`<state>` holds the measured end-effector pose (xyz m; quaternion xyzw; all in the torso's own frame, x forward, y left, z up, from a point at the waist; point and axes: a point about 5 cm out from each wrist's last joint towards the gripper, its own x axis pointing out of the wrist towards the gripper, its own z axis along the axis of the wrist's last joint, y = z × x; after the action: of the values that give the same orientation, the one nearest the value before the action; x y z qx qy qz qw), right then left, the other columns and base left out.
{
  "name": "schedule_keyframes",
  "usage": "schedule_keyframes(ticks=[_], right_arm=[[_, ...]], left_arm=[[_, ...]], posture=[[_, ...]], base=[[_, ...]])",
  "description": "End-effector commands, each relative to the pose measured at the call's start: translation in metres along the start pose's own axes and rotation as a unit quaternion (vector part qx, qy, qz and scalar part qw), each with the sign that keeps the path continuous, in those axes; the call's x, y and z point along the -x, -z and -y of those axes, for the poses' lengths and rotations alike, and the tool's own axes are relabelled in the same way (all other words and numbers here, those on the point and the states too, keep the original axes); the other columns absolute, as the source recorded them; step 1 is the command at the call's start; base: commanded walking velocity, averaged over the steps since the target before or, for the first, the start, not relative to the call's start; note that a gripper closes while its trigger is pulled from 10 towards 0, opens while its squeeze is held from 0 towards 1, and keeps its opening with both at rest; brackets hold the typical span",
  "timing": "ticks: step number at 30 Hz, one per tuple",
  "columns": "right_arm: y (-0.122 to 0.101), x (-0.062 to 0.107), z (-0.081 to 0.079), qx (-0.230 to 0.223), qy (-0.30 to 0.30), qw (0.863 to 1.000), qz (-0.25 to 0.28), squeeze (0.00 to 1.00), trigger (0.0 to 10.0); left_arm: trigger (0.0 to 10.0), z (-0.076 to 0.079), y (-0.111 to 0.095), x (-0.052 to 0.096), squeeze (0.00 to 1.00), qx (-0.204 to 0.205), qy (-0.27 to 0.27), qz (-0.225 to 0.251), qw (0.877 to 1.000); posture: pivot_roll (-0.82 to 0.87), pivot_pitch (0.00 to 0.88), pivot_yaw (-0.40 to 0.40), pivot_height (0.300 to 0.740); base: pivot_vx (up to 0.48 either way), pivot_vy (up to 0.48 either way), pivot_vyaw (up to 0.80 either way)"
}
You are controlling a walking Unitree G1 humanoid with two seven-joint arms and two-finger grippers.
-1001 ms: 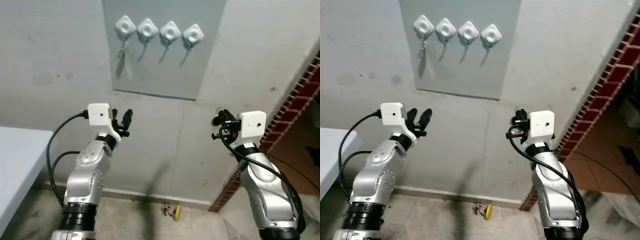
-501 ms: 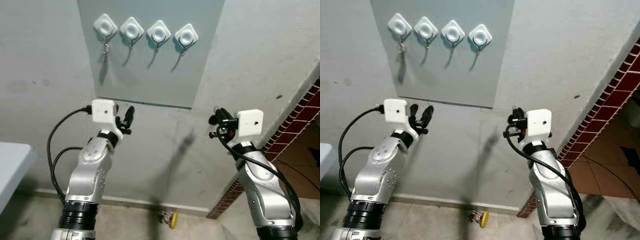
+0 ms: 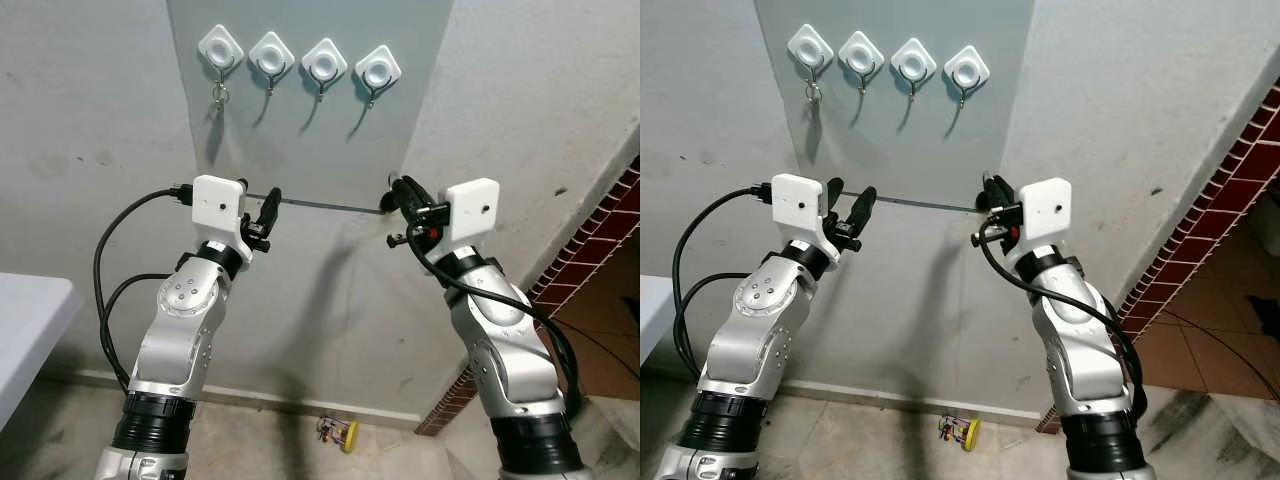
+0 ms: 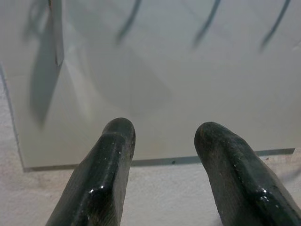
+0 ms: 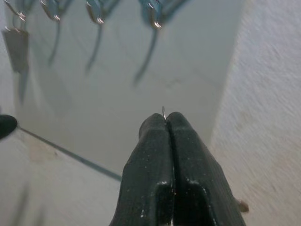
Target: Hang keys on a hook
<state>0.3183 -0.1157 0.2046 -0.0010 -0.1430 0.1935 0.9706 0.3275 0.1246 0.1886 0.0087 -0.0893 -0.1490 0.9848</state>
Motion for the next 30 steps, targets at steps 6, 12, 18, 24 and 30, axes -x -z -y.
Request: schedule_keyframes(ticks=[6, 12, 18, 24, 30], right_arm=[[-0.016, -0.012, -0.009, -0.019, -0.043, 0.998, 0.042, 0.0, 10.0], [-0.02, -0.014, -0.016, -0.033, -0.071, 0.996, 0.053, 0.0, 10.0], [-0.029, -0.021, -0.03, -0.058, -0.113, 0.989, 0.072, 0.0, 10.0], [-0.038, -0.031, -0.036, -0.069, -0.133, 0.985, 0.082, 0.0, 10.0], [-0.041, -0.038, -0.036, -0.085, -0.132, 0.984, 0.081, 0.0, 10.0]], left_arm=[[10.0, 0.002, -0.016, -0.003, 0.0, -0.007, 0.016, 0.037, 0.999], [10.0, 0.004, -0.019, -0.003, 0.0, -0.003, 0.024, 0.047, 0.999], [10.0, 0.006, -0.028, -0.007, 0.0, 0.0, 0.037, 0.064, 0.997], [10.0, 0.009, -0.033, -0.009, 0.0, -0.005, 0.048, 0.073, 0.996], [10.0, 0.01, -0.034, -0.009, 0.0, -0.003, 0.051, 0.074, 0.996]], posture=[[-0.06, 0.049, -0.052, 0.74], [-0.06, 0.054, -0.051, 0.74], [-0.06, 0.05, -0.048, 0.74], [-0.06, 0.048, -0.049, 0.74], [-0.06, 0.043, -0.053, 0.74]], base=[[0.0, 0.0, 0.0], [0.0, 0.0, 0.0], [0.0, 0.0, 0.0], [0.0, 0.0, 0.0], [0.0, 0.0, 0.0]])
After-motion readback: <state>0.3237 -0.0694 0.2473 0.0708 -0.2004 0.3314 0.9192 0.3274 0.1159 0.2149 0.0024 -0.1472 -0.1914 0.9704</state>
